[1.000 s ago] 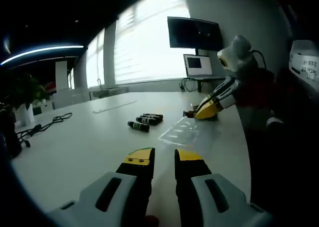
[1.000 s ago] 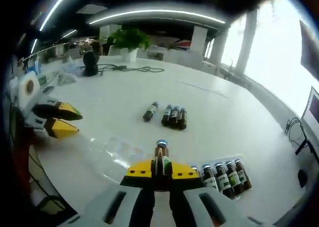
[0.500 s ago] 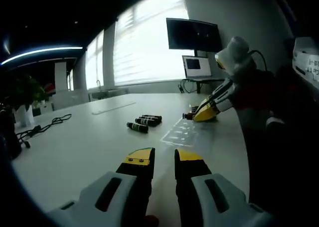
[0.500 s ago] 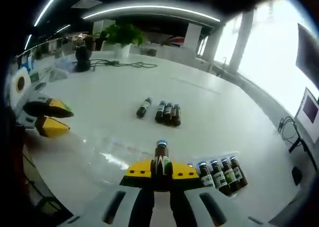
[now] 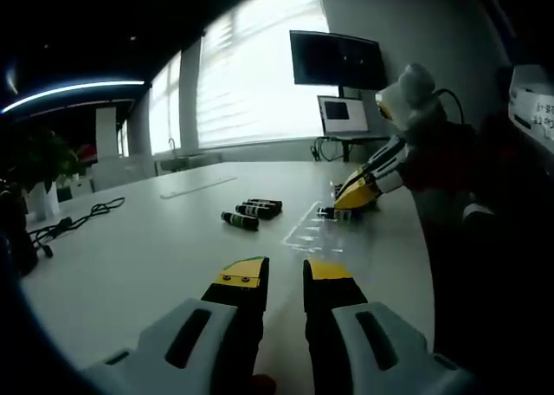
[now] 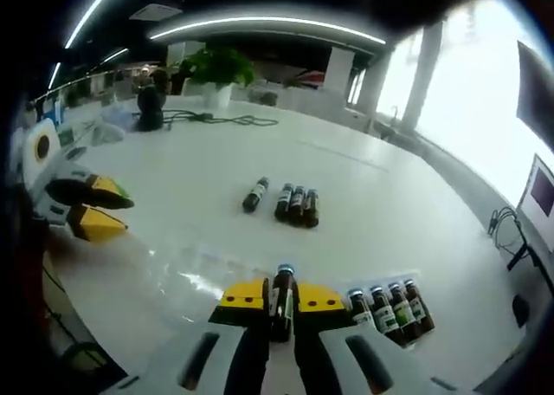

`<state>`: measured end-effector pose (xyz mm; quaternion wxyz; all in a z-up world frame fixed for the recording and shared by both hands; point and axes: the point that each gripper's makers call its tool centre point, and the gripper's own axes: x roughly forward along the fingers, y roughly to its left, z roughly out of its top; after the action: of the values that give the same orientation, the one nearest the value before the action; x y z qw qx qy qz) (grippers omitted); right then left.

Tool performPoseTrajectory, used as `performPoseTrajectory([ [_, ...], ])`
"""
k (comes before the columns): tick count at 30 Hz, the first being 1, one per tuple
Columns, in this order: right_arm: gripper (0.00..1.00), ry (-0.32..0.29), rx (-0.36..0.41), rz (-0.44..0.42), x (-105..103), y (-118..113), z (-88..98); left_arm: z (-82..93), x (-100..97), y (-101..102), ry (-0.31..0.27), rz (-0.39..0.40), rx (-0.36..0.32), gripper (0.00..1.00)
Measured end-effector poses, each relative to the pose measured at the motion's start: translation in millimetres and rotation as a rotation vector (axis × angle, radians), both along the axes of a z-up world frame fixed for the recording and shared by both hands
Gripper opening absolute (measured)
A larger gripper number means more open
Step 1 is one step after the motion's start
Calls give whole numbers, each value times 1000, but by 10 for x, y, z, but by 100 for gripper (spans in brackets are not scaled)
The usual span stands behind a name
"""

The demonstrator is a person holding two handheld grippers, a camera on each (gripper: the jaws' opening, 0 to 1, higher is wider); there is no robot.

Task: Grip medicine bottles put into box

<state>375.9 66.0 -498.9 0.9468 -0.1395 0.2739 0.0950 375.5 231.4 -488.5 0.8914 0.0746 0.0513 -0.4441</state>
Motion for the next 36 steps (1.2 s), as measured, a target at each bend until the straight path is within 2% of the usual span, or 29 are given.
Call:
performPoseTrajectory([
  [3,4,28,27,42,-26,3,-4,1,1,4,0,2,-1,10],
  [6,4,71,101,75,-65,17,-32,5,4,9,3,2,-7,10],
  [9,4,119,120,115,-94,-5,-78,1,10,11,4,4,-5,10],
  [13,2,137,136,139,-109,-9,-70,-3,17,15,5,7,-3,10],
  [17,2,140,127,147,-96,-28,-59,-7,22,17,7,9,-2,10],
  [20,2,171,112,166,-121,-25,-83,-12,23,16,7,10,1,10],
  [24,1,181,85,160,-127,-61,-98,-11,24,17,8,10,-1,10],
  [26,1,211,86,159,-149,-56,-153,-11,23,14,8,10,-1,10],
  [27,1,178,82,172,-124,-48,-126,-11,22,13,8,9,-1,10],
  [36,1,165,86,141,-150,-33,-140,-12,21,11,7,9,1,10],
])
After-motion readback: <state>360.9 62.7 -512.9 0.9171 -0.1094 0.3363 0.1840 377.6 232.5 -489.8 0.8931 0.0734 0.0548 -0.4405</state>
